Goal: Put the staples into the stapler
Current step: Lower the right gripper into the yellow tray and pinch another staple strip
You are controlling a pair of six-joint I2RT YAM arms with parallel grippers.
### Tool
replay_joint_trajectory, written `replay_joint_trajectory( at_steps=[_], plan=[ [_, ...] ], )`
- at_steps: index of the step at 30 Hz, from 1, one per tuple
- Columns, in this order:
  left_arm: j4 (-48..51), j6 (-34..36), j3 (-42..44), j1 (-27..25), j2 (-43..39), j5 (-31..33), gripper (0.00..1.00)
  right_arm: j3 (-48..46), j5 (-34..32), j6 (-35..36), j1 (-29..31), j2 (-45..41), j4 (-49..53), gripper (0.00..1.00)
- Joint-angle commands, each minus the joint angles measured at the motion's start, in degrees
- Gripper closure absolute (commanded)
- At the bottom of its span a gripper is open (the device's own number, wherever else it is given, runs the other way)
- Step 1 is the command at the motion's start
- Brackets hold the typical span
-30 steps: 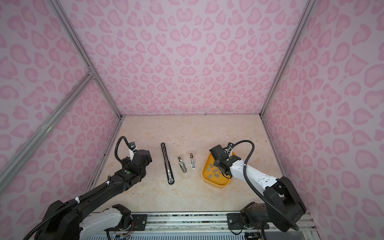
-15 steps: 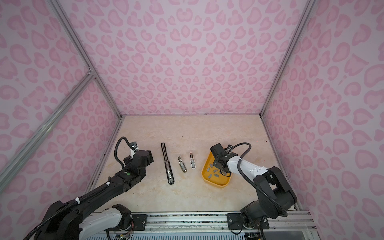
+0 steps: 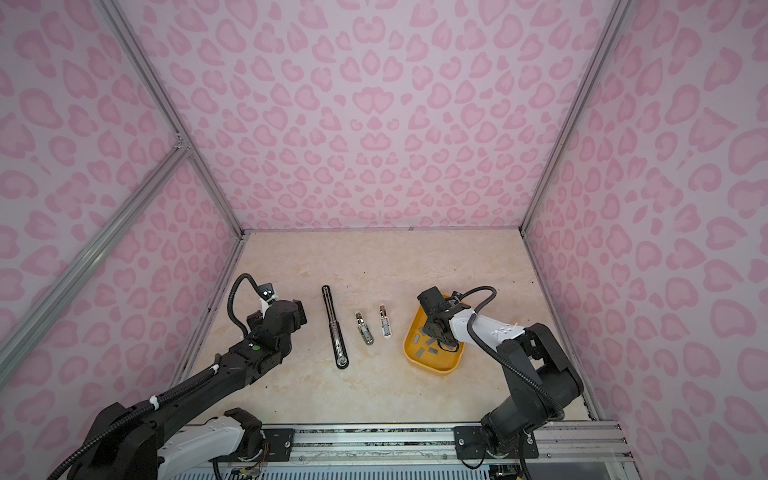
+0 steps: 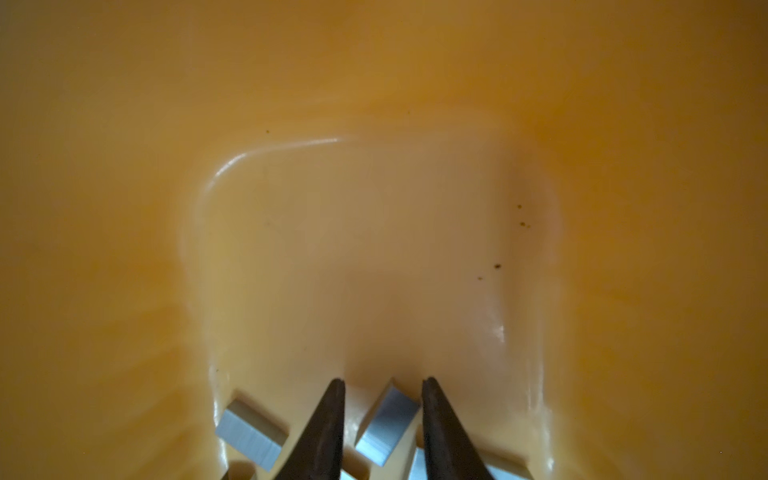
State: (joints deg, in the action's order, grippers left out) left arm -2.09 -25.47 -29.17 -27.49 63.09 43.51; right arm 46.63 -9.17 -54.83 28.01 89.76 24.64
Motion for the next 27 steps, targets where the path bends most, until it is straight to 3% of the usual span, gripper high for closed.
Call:
replay_joint_trajectory(
  at_steps=[1,27],
  plan=[
    [-1.56,-0.19,-0.12,-0.02,-0.23,0.79,0.03,0.30,0.52,0.15,-0.01,0.67,-0.80,0.67],
    [-1.41,-0.28,-0.36,-0.02,0.10,0.97,0.03,0.76,-2.74,2.97,3.64,-0.07,1.99,0.65]
  ],
)
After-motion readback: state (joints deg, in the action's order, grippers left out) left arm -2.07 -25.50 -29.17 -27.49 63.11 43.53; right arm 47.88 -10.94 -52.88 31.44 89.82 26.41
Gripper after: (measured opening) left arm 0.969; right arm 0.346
